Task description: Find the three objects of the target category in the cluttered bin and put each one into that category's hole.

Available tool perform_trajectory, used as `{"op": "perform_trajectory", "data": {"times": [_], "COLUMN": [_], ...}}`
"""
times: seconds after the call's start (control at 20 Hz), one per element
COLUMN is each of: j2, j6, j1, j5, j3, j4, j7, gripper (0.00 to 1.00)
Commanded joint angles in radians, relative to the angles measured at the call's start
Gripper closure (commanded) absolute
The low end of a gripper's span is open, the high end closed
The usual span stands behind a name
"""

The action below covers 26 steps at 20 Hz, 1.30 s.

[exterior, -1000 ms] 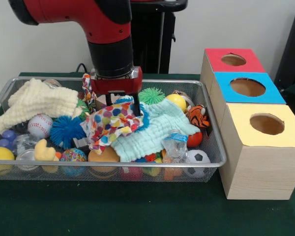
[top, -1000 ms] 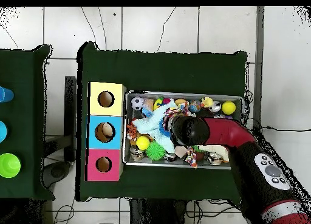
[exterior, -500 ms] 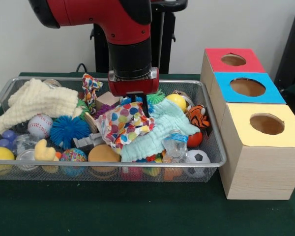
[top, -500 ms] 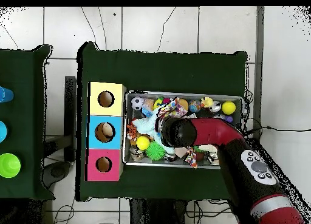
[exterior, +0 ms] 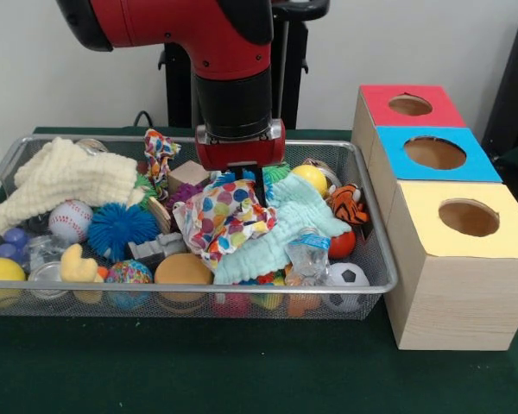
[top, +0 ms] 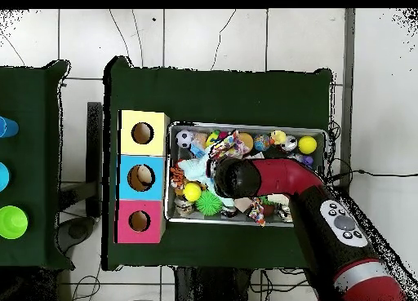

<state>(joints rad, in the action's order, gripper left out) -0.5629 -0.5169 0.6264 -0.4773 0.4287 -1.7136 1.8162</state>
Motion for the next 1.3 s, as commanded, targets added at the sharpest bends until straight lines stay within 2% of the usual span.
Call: {"op": "perform_trajectory", "data": {"times": [0.05,0.1,0.45,0.8,0.95,1.1,1.3], "j2": [0.044,0.045,0.047,0.039,0.022,-0.015,-0.036], "j6": [0.020,0.020,-0.004,-0.009,-0.004,0.044,0.083], "j1": [-0.016,-0.014,-0.010,-0.026,-0.059,-0.138,-0.226], "j5": [-0.069,-0.068,-0.074,-0.074,-0.038,0.014,0.067], "j3": [0.015,0.017,0.026,0.007,0.006,-0.004,-0.033], "j4": [-0.043,-0.043,-0.033,-0.033,-0.088,-0.158,-0.184], "j7": [-0.047,-0.048,-0.078,-0.054,0.012,0.145,0.240], "gripper": [1.00,0.00,0.00,0.00,0.00,0.00,0.00]}}
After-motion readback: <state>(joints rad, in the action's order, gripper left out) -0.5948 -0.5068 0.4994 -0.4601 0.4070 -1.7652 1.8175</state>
